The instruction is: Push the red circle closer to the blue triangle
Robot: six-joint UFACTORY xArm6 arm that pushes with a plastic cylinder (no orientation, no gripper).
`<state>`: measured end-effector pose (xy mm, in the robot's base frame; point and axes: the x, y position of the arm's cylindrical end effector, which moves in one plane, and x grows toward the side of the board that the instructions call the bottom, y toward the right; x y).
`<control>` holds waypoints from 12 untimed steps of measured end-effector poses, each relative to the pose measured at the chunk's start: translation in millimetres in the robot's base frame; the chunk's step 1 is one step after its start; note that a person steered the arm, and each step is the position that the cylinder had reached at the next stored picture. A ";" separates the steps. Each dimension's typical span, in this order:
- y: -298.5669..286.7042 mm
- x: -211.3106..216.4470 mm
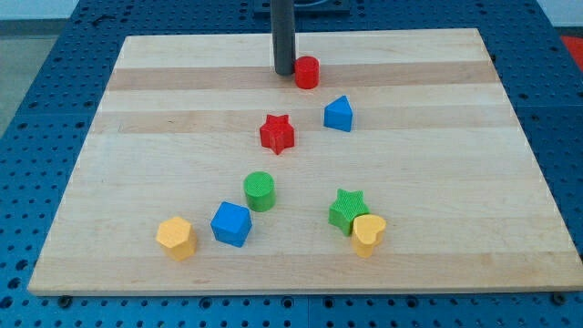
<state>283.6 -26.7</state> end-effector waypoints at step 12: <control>73.0 11.5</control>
<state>295.1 46.2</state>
